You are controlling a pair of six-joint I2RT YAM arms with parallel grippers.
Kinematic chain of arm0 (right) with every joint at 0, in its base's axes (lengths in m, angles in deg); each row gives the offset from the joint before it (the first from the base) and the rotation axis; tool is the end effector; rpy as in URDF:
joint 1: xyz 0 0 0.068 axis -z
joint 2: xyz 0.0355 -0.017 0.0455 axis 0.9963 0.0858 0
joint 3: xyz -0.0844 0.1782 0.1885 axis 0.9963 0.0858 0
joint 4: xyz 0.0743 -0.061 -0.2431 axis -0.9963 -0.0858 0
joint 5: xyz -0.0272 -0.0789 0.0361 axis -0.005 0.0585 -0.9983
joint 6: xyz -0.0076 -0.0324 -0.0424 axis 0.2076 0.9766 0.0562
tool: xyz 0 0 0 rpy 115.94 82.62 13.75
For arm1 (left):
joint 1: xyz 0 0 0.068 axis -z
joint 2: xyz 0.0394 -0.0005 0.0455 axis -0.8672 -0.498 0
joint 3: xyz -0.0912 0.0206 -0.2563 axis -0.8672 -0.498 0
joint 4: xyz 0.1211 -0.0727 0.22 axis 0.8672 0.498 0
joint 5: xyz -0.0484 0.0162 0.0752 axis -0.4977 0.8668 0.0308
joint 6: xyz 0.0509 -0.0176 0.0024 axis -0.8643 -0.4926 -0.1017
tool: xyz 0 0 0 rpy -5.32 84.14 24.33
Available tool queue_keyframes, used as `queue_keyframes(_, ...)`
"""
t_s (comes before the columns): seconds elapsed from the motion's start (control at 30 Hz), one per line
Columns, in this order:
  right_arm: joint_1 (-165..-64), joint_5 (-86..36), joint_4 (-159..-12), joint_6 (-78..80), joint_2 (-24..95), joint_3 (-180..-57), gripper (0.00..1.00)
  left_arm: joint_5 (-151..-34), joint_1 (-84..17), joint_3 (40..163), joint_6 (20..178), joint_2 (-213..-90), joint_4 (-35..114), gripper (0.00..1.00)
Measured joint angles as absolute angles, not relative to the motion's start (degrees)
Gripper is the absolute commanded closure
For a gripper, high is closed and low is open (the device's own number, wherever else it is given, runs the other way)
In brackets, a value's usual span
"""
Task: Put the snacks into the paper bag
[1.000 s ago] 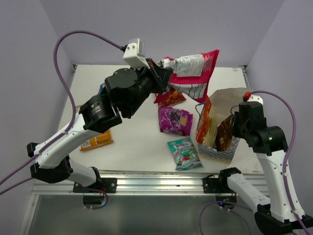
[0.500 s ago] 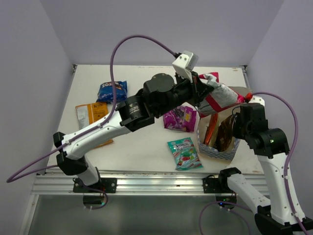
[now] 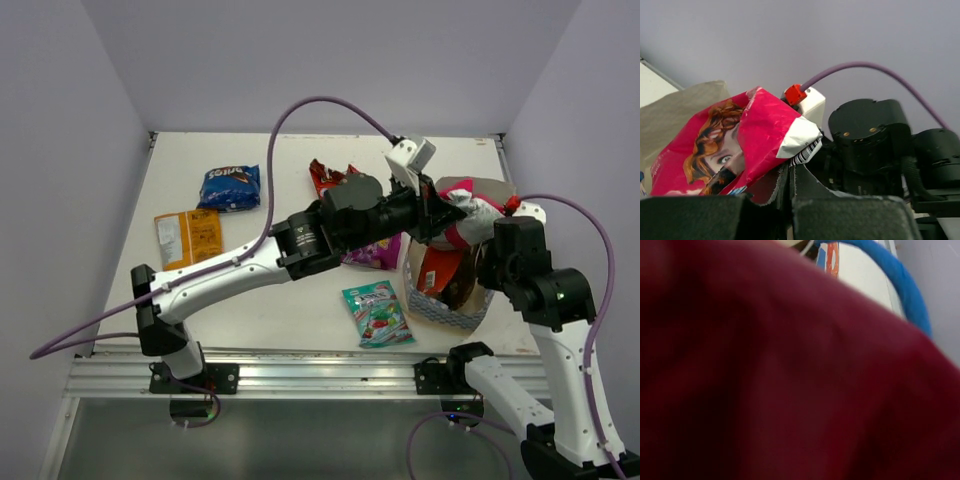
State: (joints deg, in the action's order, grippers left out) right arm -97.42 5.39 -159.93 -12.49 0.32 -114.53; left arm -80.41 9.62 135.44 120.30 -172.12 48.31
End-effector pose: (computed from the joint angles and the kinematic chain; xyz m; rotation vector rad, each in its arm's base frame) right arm 0.1011 0.0083 0.3832 0.3312 2.3305 -0.1993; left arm 0.1362 -0.3625 0.4849 0.4798 1.6112 -1.3510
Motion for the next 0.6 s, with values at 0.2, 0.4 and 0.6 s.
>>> queue_keyframes(0.2,-97.2,7.5,-163.9,-12.7,-0.6,-114.5,1.00,-80.3,10.0,133.4,121.1,-176.7,47.5,1.00)
queue_keyframes(0.4,-97.2,7.5,-163.6,-12.9,-1.1,-115.5,1.00,-76.2,10.2,145.8,121.4,-190.0,64.4,1.00)
queue_keyframes(0.6,-97.2,7.4,-163.6,-13.0,-1.1,-115.5,1.00,-74.9,10.1,156.9,121.4,-202.5,78.6,0.90)
